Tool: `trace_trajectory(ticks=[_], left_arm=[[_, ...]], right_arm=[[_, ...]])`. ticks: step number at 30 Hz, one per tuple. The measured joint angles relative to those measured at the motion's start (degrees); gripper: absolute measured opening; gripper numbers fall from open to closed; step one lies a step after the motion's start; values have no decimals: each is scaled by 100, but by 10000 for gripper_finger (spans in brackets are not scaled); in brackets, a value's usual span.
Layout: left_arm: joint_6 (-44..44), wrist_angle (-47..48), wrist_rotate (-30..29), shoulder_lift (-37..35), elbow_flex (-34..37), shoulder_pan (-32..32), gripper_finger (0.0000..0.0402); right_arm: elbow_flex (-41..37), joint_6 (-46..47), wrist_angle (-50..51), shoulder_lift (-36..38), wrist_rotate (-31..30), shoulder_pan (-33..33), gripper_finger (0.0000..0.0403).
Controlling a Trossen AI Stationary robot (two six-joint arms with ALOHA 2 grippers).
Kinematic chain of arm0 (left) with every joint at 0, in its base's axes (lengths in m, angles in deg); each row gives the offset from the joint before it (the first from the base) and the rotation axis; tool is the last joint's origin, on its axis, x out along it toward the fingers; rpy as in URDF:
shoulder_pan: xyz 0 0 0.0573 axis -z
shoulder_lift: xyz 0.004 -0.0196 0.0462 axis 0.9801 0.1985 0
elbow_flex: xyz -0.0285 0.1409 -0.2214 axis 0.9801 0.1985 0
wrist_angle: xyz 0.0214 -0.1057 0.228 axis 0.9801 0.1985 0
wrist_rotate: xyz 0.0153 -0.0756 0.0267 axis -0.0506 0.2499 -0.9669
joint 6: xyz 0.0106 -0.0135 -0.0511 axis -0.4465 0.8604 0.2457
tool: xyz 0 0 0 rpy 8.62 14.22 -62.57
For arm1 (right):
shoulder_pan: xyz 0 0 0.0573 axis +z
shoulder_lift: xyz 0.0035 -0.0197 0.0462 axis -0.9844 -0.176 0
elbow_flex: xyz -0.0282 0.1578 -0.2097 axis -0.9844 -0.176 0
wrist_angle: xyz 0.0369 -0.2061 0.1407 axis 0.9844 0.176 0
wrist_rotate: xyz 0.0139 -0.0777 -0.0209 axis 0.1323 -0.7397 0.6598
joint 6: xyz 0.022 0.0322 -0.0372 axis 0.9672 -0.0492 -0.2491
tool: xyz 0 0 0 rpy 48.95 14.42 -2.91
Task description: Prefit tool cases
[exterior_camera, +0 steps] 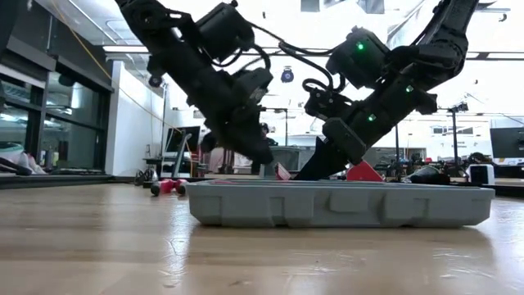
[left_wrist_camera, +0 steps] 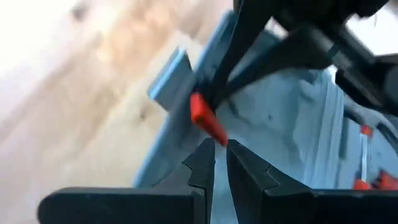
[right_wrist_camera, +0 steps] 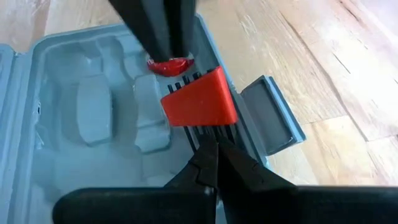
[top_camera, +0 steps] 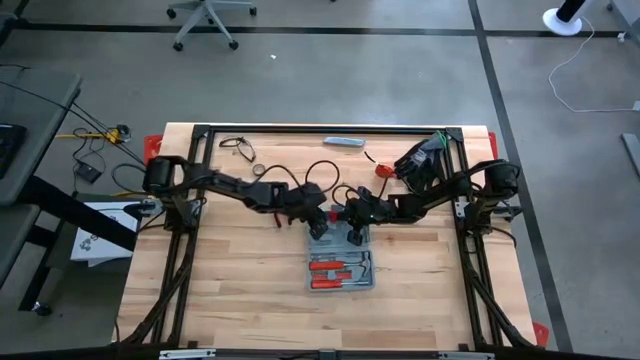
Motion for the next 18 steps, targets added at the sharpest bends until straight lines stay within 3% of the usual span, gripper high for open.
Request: trace_trajectory(ticks=[3, 18], left_arm=[[-282, -301, -372, -17, -4, 42, 33], [-560, -480, -229, 571, -15, -82, 32]], right_arm=[[-2, 0, -9, 0, 27, 2, 0], [-6, 24, -103, 0, 244, 4, 0]])
